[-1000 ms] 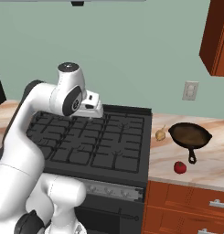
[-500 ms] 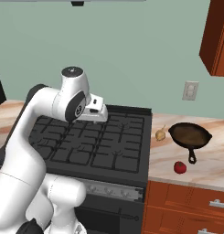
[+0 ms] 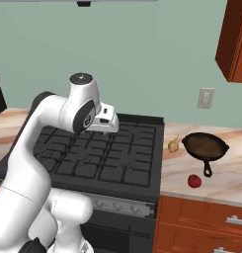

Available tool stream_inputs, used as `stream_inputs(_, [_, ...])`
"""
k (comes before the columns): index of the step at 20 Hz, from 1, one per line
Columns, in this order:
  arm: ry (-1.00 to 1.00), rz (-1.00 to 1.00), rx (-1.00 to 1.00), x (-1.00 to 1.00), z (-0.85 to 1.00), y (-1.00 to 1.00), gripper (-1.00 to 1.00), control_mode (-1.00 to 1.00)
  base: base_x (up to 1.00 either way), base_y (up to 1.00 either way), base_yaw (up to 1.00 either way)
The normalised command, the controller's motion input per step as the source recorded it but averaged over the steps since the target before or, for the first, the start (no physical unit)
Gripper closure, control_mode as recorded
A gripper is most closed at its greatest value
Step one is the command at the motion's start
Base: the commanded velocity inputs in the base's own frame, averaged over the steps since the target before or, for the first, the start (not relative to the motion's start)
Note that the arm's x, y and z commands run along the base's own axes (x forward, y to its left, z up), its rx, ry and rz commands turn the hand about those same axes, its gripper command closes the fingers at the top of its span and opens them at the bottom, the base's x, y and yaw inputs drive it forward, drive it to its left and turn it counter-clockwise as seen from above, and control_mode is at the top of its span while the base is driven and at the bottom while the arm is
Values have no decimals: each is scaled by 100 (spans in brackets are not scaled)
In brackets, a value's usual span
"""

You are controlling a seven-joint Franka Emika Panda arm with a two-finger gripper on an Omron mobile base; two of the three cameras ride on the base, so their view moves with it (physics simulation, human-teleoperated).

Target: Place the pan on the front right burner on the stove. Then place the tomato and the onion in the pan and turn on the front right burner.

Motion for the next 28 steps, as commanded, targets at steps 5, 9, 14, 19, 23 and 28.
stream_inputs(5, [0, 0, 0, 0, 0, -13, -100, -100, 0, 0, 0])
stream_inputs(9, [0, 0, 0, 0, -2, -24, -100, -100, 0, 0, 0])
stream_inputs(14, [0, 0, 0, 0, -6, -26, -100, -100, 0, 0, 0])
stream_inputs(19, [0, -3, 0, 0, -9, -22, -100, -100, 0, 0, 0])
stream_inputs(23, [0, -6, -3, 0, 0, -16, -100, -100, 0, 0, 0])
stream_inputs(28, [0, -8, -2, 0, 0, -27, -100, -100, 0, 0, 0])
